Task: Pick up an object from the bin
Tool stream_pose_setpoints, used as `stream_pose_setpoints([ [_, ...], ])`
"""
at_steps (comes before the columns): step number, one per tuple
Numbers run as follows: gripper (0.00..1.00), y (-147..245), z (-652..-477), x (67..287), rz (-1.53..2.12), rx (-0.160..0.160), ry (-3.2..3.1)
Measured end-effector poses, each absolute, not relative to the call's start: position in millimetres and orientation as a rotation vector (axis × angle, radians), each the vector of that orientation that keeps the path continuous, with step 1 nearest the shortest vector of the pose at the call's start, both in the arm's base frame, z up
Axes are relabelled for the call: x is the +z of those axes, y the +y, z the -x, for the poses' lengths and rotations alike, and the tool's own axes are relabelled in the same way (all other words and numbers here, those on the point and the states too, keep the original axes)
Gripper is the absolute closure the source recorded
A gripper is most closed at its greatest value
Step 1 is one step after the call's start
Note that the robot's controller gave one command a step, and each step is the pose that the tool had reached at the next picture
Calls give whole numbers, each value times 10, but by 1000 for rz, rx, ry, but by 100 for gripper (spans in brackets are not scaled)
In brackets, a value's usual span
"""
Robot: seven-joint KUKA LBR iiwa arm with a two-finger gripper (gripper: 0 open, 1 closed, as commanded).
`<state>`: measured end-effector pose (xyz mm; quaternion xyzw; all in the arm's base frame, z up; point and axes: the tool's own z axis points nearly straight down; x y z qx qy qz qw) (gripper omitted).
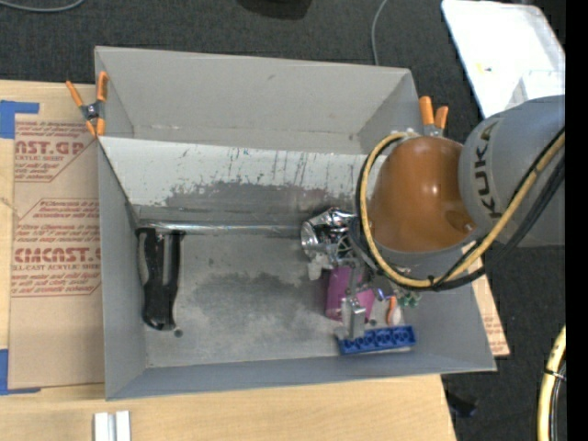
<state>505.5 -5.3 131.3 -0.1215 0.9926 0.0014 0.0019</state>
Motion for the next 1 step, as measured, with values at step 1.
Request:
stream_pose_setpoints([
  [1, 0, -128, -5078, 1268, 175, 3, 3133],
])
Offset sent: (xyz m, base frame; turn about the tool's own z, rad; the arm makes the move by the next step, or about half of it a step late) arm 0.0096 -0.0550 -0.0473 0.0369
